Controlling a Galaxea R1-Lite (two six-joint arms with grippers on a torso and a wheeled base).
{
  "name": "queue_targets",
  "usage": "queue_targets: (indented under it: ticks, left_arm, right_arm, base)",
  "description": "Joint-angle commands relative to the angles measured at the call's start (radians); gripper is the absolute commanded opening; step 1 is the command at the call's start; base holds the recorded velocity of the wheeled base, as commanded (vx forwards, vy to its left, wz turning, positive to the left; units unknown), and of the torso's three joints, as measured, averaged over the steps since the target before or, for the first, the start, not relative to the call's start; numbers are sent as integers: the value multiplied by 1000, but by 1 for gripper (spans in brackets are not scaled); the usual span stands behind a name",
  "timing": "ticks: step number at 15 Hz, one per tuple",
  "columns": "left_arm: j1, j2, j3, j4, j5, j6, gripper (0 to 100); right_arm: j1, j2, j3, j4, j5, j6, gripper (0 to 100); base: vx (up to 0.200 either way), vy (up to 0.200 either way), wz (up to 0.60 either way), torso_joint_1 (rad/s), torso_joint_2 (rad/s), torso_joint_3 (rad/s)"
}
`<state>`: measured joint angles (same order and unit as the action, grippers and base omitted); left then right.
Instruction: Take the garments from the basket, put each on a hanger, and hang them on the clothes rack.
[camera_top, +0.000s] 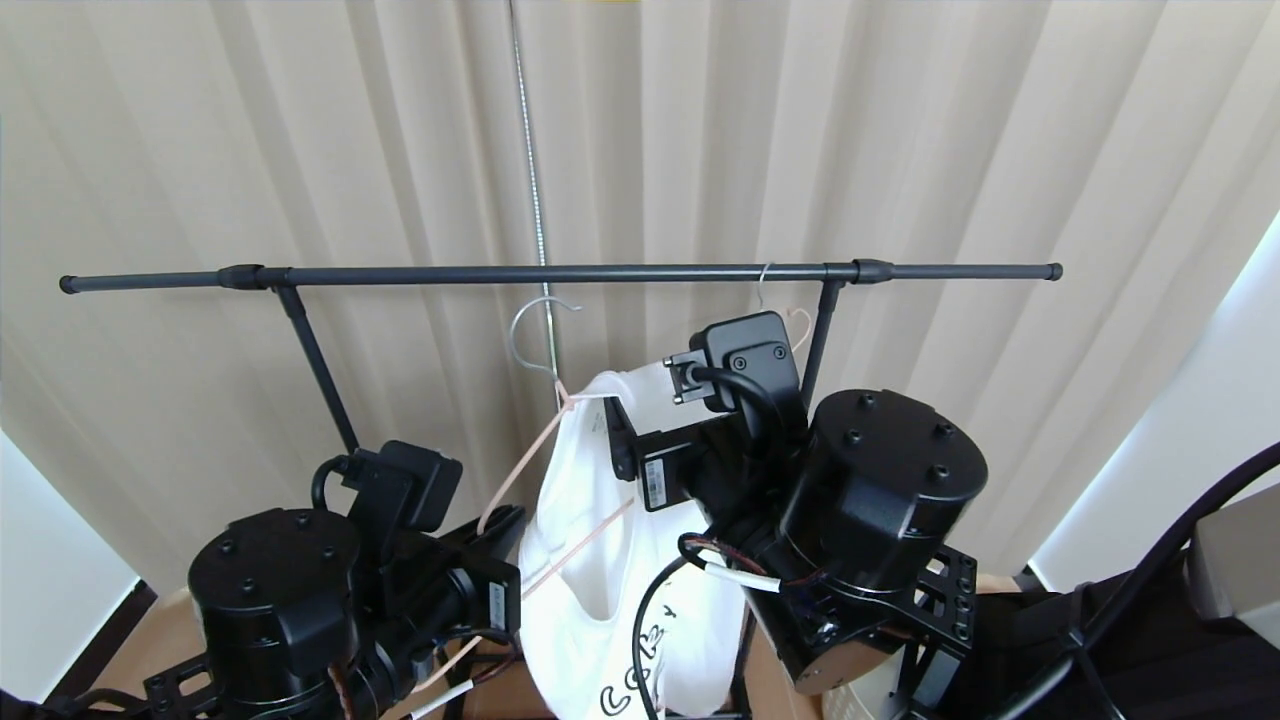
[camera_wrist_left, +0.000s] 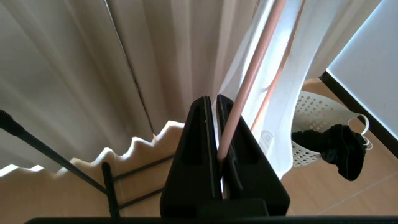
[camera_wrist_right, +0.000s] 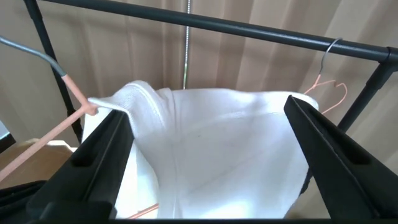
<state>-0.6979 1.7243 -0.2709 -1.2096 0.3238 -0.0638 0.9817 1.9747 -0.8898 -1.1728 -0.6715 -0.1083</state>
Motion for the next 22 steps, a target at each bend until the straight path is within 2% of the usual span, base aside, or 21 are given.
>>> queue_targets:
  ticks: [1, 4, 6, 9, 10, 12, 15, 16, 19, 20, 21, 22]
  left_arm:
    - [3, -2, -2, -1, 0, -1, 0]
    - [3, -2, -1, -1, -2, -1, 0]
    - [26, -6, 9, -1, -9, -1, 0]
    - [61, -8, 16, -1, -31, 1, 0]
    - [61, -11, 42, -7, -78, 2, 0]
    - [61, -9, 76, -64, -115, 10, 0]
    - [61, -12, 150, -114, -189, 64, 0]
    - [61, -20, 196, -122, -239, 118, 0]
    - [61, -18, 263, -183, -299, 183, 0]
    - [61, -17, 269, -191, -302, 187, 0]
    - [58, -17, 271, -197, -304, 194, 0]
    - [51, -18, 271, -197, -304, 199, 0]
  right_arm:
    - [0, 0, 0, -1, 0, -1, 100]
    - [0, -11, 26, -13, 6, 4, 100]
    - [-6, -91, 101, -56, 124, -21, 100]
    - [-67, -217, 238, -8, 317, -22, 100]
    - [-67, -304, 279, 64, 432, -21, 100]
    - [-72, -412, 270, 266, 541, -21, 100]
    - [-218, -494, 124, 656, 753, -24, 100]
    - [-294, -511, 37, 831, 876, -67, 100]
    - [-469, -491, -161, 1249, 1138, -378, 100]
    - [-482, -479, -190, 1306, 1165, -422, 100]
    - [-503, -422, -299, 1496, 1216, -567, 100]
    - [-508, -364, -376, 1622, 1236, -683, 100]
  base:
    - [0, 0, 0, 0, 0, 0]
    - [0, 0, 0, 0, 0, 0]
    - [0, 0, 0, 0, 0, 0]
    - [0, 0, 0, 0, 0, 0]
    - [0, 0, 0, 0, 0, 0]
    - [0, 0, 0, 0, 0, 0]
    - [0, 0, 0, 0, 0, 0]
    - [0, 0, 0, 0, 0, 0]
    - [0, 0, 0, 0, 0, 0]
    - [0, 0, 0, 0, 0, 0]
    - [0, 0, 0, 0, 0, 0]
    - [0, 0, 0, 0, 0, 0]
